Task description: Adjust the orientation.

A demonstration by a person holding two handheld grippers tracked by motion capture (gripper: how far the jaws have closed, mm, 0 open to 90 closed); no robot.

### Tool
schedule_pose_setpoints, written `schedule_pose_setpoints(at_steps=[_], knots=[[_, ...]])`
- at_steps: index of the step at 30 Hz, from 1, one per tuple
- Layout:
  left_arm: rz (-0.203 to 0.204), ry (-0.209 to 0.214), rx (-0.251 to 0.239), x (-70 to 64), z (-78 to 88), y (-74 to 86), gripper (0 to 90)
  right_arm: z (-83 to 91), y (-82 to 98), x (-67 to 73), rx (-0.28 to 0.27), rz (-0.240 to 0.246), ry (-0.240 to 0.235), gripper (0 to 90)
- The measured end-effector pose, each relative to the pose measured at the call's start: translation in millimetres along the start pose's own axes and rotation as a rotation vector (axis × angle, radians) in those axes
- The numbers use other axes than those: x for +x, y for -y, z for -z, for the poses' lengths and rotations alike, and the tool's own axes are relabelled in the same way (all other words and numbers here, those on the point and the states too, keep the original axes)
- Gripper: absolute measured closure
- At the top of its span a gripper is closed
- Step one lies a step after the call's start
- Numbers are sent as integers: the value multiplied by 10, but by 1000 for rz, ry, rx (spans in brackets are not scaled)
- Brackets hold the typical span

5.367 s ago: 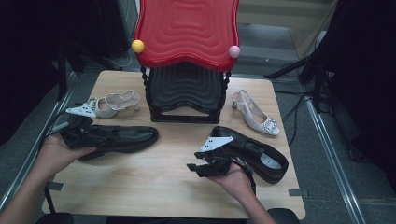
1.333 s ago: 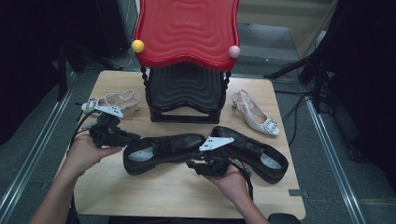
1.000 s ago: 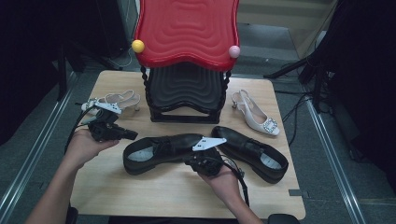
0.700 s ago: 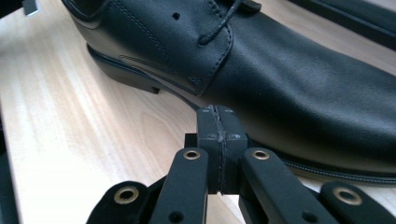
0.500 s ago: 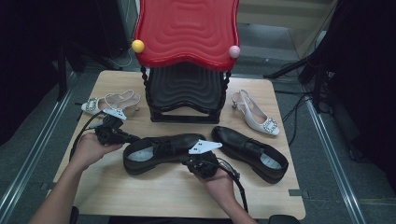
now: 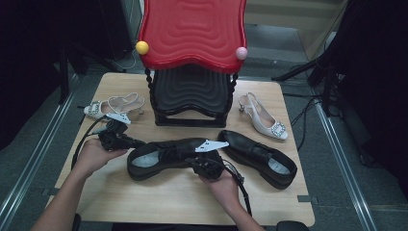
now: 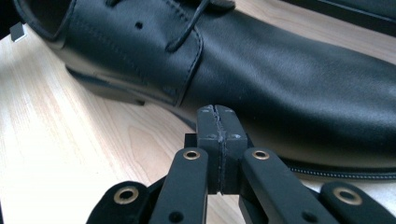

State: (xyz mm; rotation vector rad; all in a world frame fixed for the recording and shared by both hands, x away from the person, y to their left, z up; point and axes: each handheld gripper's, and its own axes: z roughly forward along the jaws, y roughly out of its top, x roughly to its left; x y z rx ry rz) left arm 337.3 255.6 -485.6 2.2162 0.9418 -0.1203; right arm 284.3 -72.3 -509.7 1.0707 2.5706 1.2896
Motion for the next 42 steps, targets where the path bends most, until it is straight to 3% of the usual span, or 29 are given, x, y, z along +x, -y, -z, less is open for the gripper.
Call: schedule_pose_setpoints(at_steps=[2, 12, 16, 26, 32, 38, 42], knots=[[3, 24, 1, -8, -19, 6, 900, -5, -9, -6, 5, -10, -3, 900], [-15, 26, 2, -171, -108, 2, 900, 4, -30, -56, 17, -22, -1, 900], [-1, 53, -2, -187, -132, 11, 900, -1, -32, -64, 16, -21, 2, 900], [5, 94, -13, -318, -227, 1, 900, 17, -63, -173, 12, -77, 22, 900], [30, 68, -35, -359, -248, 6, 900, 6, -90, -203, 23, -84, 14, 900], [30, 78, -33, -434, -301, 10, 900, 14, -100, -243, 14, -99, 33, 900], [50, 72, -35, -471, -329, 11, 900, 58, -96, -232, 15, -108, 2, 900]])
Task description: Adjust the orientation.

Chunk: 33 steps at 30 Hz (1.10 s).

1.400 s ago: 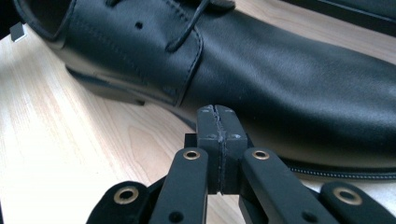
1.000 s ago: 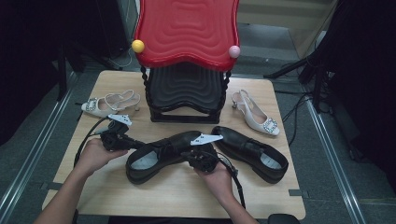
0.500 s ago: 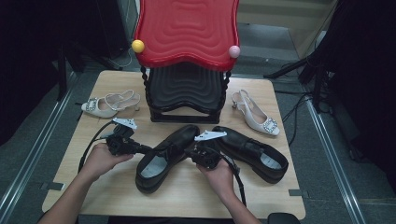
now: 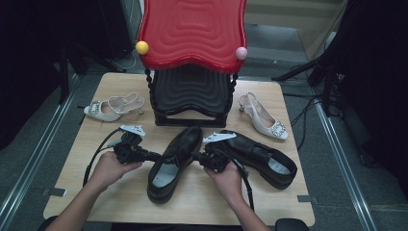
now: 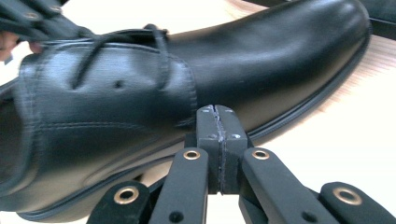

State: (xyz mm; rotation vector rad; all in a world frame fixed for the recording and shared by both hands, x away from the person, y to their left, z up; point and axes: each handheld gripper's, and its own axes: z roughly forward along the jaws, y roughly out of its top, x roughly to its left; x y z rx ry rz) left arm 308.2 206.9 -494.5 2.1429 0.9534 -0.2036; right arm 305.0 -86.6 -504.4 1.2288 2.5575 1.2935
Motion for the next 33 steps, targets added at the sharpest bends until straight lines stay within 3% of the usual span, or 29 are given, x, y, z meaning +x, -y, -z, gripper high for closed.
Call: schedule_pose_setpoints(at_steps=[2, 5, 11, 17, 22, 27, 33], knots=[[5, -17, -5, -25, 0, 6, 900, 29, 10, 34, 6, 26, 12, 900], [18, -12, -13, -25, -1, 12, 900, 66, 32, 41, 22, 19, -40, 900], [27, -7, -14, -24, -13, 17, 900, 51, 37, 58, 34, 36, -58, 900], [1, 0, -2, -97, -74, -7, 900, 70, 29, 28, 37, 35, -39, 900], [20, 27, -40, -146, -104, -47, 900, 98, 33, -25, 32, 7, -34, 900], [30, 40, -47, -140, -124, -46, 900, 104, 36, -17, 31, 21, -25, 900], [25, -15, -20, -114, -93, -36, 900, 110, 37, -12, 32, 22, -24, 900]])
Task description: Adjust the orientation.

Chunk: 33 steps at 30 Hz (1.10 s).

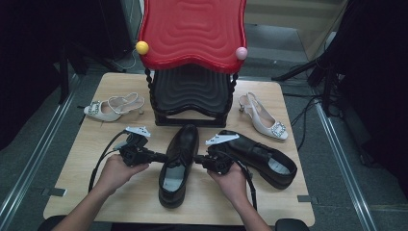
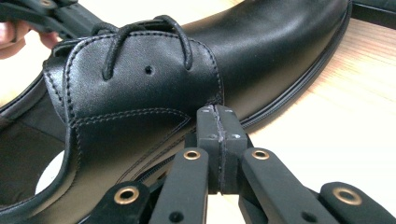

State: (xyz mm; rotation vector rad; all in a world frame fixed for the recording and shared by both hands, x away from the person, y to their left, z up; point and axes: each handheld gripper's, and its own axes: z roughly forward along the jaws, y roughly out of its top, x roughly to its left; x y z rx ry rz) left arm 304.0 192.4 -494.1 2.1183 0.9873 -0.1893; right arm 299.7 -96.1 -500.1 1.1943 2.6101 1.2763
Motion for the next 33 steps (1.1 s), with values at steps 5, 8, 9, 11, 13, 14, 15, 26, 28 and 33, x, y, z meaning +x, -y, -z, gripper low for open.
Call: schedule_pose_setpoints(at_steps=[5, 8, 9, 11, 13, 14, 15, 26, 28, 33], knots=[[20, -15, 43, 65, -115, 40, 900, 4, 13, 23, 19, 17, 3, 900], [16, -21, 35, 42, -139, 26, 900, 6, 15, 27, 21, 20, 10, 900], [21, -18, 31, 39, -152, 29, 900, 8, 14, 21, 23, 17, 5, 900], [32, -11, 23, 39, -165, 32, 900, 14, 18, 25, 23, 18, 10, 900], [40, 8, 22, 36, -188, 29, 900, 24, 21, 25, 25, 18, 19, 900], [45, 17, 22, 26, -206, 25, 900, 33, 24, 21, 23, 14, 27, 900], [45, 25, 21, 8, -226, 22, 900, 43, 29, 11, 21, 12, 34, 900], [-7, 24, 16, -158, -461, -122, 900, 191, 58, -158, 4, -53, 112, 900], [1, 30, 8, -158, -494, -140, 900, 208, 58, -175, 5, -55, 123, 900], [-38, 17, -5, -183, -564, -204, 900, 254, 61, -267, -7, -78, 138, 900]])
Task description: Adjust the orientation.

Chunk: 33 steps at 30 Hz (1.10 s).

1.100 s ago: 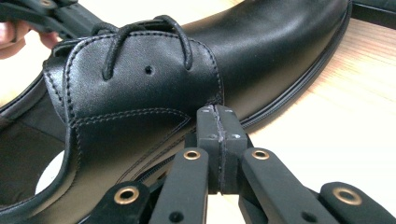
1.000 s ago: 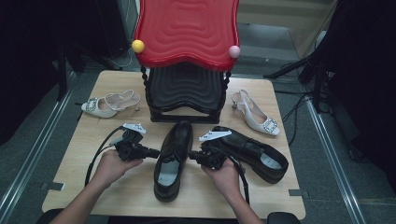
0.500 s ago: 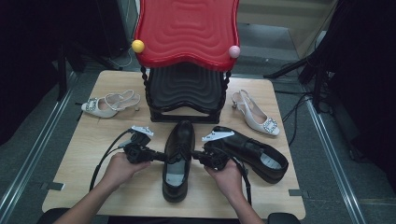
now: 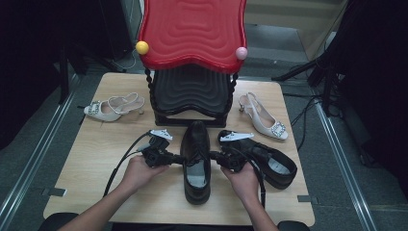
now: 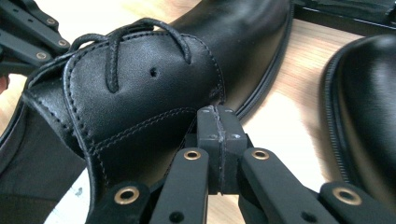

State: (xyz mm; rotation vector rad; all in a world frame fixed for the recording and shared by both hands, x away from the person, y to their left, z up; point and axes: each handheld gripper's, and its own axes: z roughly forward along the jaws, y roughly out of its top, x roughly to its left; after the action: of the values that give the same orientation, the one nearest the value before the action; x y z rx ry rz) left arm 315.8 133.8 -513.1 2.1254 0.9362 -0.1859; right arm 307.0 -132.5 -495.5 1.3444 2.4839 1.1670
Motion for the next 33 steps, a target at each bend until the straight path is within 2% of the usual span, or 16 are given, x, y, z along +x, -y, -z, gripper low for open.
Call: schedule_pose_setpoints(at_steps=[3, 6, 10, 12, 13, 15, 18, 21, 22, 25, 27, 29, 31, 33], knots=[[5, -14, -6, -6, -14, -19, 900, -2, -6, -30, -4, 4, 4, 900], [2, -7, -8, 4, -27, -31, 900, 4, -6, -45, -8, 9, 11, 900], [-7, -17, -1, 14, 18, -41, 900, 20, -4, -57, -4, 7, 17, 900], [3, 1, -8, 31, 75, -52, 855, 29, -2, -70, -11, -5, 1, 900], [9, 18, -10, 43, 101, -59, 814, 29, 0, -69, -15, -14, 0, 900], [7, 27, -19, 59, 153, -75, 762, 19, 4, -63, -16, -31, 10, 900], [-17, 2, 12, 73, 231, -119, 694, 42, -5, -70, -6, -29, 11, 865], [-21, -6, -16, 91, 382, -162, 667, 113, -45, -90, 25, -52, -5, 843], [-19, 6, -24, 106, 429, -186, 681, 143, -73, -81, 37, -50, -22, 847], [-23, 38, -41, 146, 538, -277, 780, 230, -192, -27, 68, -45, -33, 850], [-41, 31, -46, 143, 623, -341, 830, 299, -271, 19, 72, -35, -31, 840], [-67, 12, -52, 126, 711, -407, 869, 359, -321, 74, 75, -27, -50, 836], [-90, 0, -51, 107, 778, -472, 884, 406, -348, 131, 75, -13, -71, 827], [-106, -13, -47, 79, 827, -540, 887, 423, -368, 171, 88, -28, -108, 817]])
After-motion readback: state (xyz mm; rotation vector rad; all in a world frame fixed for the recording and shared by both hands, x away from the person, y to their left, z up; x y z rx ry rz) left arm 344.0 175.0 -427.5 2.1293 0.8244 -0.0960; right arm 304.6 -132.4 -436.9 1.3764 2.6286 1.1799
